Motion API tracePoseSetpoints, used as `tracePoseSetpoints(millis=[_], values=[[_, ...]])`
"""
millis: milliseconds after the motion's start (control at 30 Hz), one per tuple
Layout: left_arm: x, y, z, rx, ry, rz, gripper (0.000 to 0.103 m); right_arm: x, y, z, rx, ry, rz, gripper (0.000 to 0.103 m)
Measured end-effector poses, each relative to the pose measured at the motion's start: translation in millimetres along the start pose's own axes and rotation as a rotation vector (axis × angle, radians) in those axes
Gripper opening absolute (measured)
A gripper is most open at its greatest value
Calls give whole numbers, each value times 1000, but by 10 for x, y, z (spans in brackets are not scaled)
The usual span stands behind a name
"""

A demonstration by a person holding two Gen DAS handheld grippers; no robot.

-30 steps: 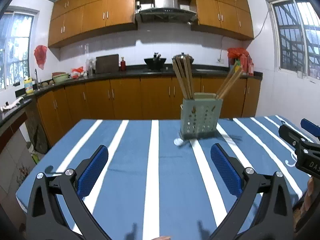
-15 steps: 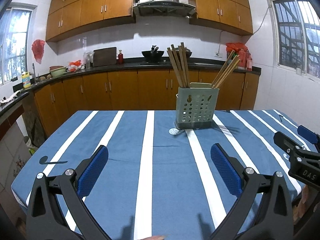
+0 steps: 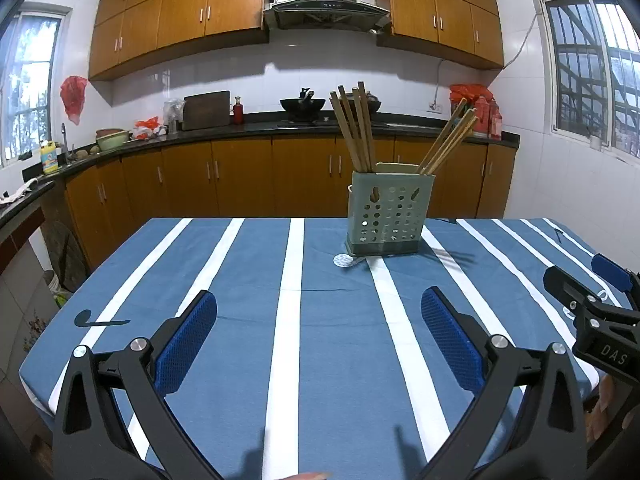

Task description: Organize utensils

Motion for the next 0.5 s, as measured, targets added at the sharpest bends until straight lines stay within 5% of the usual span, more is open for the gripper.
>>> tracePoseSetpoints(millis=[500], values=[[8, 3, 8, 0, 2, 0, 101, -10, -14, 5, 1, -2, 1, 99]])
Point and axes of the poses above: each gripper's, at about its wrist camera, not at the fingertips, and z roughly the way its jaws point, y to its right, x to its top, the point moved 8 cm from there along z, roughly the way its jaws point, and after that the axes turned 13 degrees about z, right-handed, at the moved point
